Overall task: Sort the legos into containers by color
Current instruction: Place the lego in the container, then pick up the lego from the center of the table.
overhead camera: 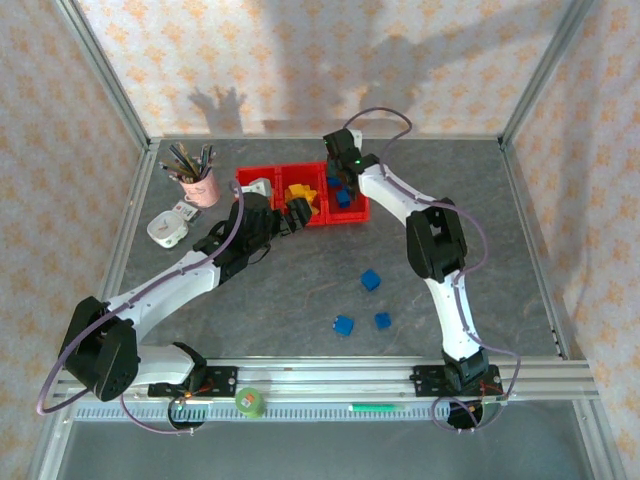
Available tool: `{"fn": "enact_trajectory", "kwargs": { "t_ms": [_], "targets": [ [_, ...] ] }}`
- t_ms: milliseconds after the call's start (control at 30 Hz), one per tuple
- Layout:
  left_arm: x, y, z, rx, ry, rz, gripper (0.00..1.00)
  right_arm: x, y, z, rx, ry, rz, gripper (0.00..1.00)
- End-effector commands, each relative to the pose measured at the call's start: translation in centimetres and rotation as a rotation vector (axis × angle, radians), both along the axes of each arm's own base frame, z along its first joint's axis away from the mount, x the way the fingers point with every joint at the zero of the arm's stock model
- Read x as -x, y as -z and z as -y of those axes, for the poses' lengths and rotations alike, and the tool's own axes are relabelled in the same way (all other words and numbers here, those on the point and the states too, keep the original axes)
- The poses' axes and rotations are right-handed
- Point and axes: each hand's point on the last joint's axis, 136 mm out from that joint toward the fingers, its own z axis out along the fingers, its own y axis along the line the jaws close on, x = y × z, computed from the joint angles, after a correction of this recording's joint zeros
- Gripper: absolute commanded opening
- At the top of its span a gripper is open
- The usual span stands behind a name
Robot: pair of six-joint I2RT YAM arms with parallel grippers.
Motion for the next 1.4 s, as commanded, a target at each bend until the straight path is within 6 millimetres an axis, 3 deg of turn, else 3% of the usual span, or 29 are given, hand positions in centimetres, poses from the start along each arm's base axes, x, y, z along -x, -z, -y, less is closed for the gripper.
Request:
{"fn": "enact_trajectory", "kwargs": {
  "t_ms": [0, 100, 267, 567, 733, 1133, 1367],
  "targets": [
    [0.2, -1.5, 0.2, 0.003, 0.028, 0.021, 0.99, 2.0, -4.9, 0.8, -0.074, -0.008, 0.055, 0.59],
    [0.7, -1.2, 0.1, 0.010, 0.034, 0.016, 0.99, 4.4, -5.3, 1.2, -0.126, -0.031, 0.046, 0.62],
    [2.2, -0.4, 0.8, 0.006, 0.063, -0.002, 0.99, 9.0, -4.0, 3.2, -0.145, -0.030, -0.006, 0.65],
    [5.4, 2.0, 2.7, 0.035, 0.105, -0.047, 0.99, 17.9, 1.1, 5.9, -0.152, -0.043, -0.156, 0.71],
    [6.8, 2.8, 3.3, 0.077, 0.103, -0.054, 0.99, 22.2, 3.8, 5.3, -0.177, -0.132, -0.218, 0.74],
    [8.3, 4.0, 3.3, 0.094, 0.083, -0.065, 0.99, 26.7, 7.6, 4.2, -0.163, -0.170, -0.300, 0.73],
    [8.4, 4.4, 2.9, 0.085, 0.070, -0.067, 0.99, 28.4, 8.2, 3.8, -0.079, -0.154, -0.302, 0.63]
  ]
}}
